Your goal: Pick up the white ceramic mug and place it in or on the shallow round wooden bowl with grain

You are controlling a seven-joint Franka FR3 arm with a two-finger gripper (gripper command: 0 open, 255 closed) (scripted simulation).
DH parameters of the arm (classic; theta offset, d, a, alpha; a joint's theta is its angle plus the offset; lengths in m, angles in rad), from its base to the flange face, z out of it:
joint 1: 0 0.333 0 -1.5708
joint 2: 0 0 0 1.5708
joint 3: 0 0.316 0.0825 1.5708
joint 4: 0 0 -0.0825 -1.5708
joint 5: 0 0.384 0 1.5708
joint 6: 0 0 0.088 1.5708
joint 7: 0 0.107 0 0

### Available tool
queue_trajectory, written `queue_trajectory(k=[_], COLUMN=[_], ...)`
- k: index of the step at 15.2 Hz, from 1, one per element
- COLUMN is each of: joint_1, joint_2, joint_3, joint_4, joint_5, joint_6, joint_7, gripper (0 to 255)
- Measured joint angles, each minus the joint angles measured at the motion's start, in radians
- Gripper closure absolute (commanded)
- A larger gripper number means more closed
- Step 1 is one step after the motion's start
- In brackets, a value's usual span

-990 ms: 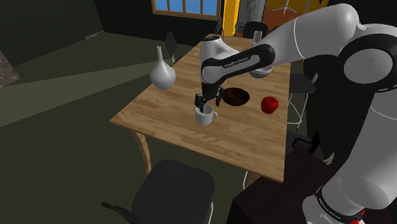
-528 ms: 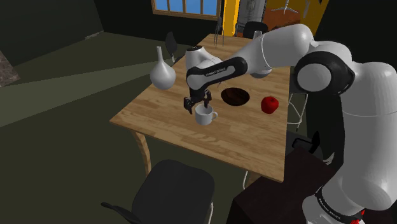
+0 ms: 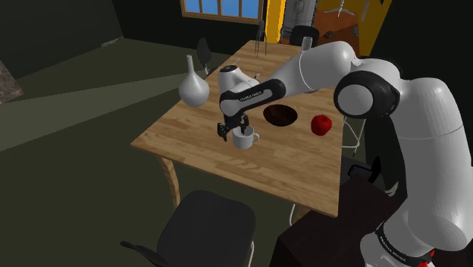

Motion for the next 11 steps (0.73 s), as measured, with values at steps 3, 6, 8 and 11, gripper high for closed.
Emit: queue_trajectory(k=[3,6,8,11], joint_1=[0.001,0.001,0.001,0.001], joint_2=[0.010,0.010,0.010,0.010], joint_3=[-0.001,-0.001,-0.001,-0.001], joint_4=[-0.006,-0.007,-0.007,-0.007], joint_5=[-0.002,-0.002,-0.002,-0.002], joint_6=[0.015,0.017,0.018,0.018], joint_7=[0.002,0.002,0.002,0.002], gripper=[0,0,255,255])
